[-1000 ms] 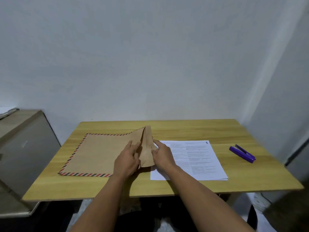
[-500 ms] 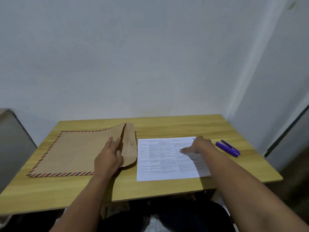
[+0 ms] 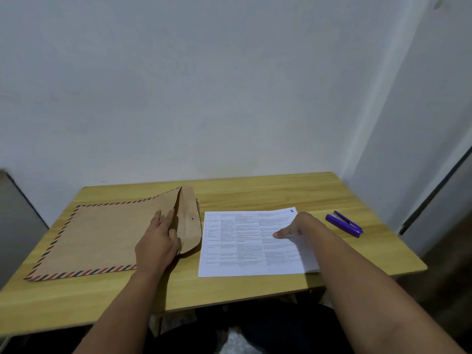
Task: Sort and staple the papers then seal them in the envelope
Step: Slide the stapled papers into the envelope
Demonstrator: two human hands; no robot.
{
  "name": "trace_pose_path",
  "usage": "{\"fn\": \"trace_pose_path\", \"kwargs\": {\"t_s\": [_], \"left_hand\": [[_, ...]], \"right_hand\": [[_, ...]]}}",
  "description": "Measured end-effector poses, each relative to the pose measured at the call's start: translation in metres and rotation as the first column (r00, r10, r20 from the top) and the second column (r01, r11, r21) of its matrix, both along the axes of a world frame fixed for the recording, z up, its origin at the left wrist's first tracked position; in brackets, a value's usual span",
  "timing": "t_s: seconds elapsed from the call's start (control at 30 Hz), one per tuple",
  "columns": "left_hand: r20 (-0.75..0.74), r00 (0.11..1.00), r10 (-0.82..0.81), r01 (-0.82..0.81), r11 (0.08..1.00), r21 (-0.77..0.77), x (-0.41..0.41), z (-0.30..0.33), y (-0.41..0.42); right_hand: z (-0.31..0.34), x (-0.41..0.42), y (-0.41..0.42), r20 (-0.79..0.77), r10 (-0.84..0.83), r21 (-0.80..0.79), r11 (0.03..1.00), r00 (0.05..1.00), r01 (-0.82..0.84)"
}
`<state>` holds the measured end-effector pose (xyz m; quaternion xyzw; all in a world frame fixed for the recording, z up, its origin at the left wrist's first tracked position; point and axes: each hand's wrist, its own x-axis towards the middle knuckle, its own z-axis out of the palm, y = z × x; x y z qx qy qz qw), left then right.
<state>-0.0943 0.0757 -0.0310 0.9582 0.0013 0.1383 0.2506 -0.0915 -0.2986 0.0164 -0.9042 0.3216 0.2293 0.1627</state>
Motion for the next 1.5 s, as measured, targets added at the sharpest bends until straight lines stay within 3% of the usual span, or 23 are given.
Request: {"fn": "trace_pose_path", "kwargs": {"t_s": [0.1,0.23,0.37,0.47,0.73,1.03,1.5], "left_hand": [[-0.023,1.000,-0.002,0.002,1.000,0.003,0.001,0.003,0.000],[-0.039,0.999,-0.033,0.033,0.999,0.009,0.006,0.005,0.005],[-0.049,0.997,-0.064,0.066,0.998,0.021,0.008,0.005,0.008],[-0.064,0.996,-0.068,0.071,0.997,0.038,0.010,0.007,0.010],[-0.095,0.992,-0.079,0.083,0.996,0.038,0.009,0.012,0.012],[-0.065,0.995,-0.081,0.080,0.997,-0.011,0.008,0.015,0.011],[-0.134,0.988,-0.072,0.083,0.994,0.074,-0.002,0.023,-0.001]], "right_hand": [[-0.003,-0.006,-0.003,0.054,-0.025,0.019,1.000,0.998,0.024],[0.011,-0.008,-0.005,0.349,-0.053,0.148,0.989,0.936,0.001],[0.034,-0.013,-0.001,0.643,-0.135,0.229,0.973,0.754,-0.021],[0.060,-0.005,-0.002,0.767,-0.163,0.264,0.961,0.621,-0.075],[0.127,0.014,-0.004,0.852,-0.142,0.290,0.929,0.504,-0.229],[0.098,0.019,0.035,0.806,-0.136,0.372,0.873,0.577,-0.314],[0.077,0.028,0.061,0.806,-0.195,0.390,0.885,0.558,-0.253]]}}
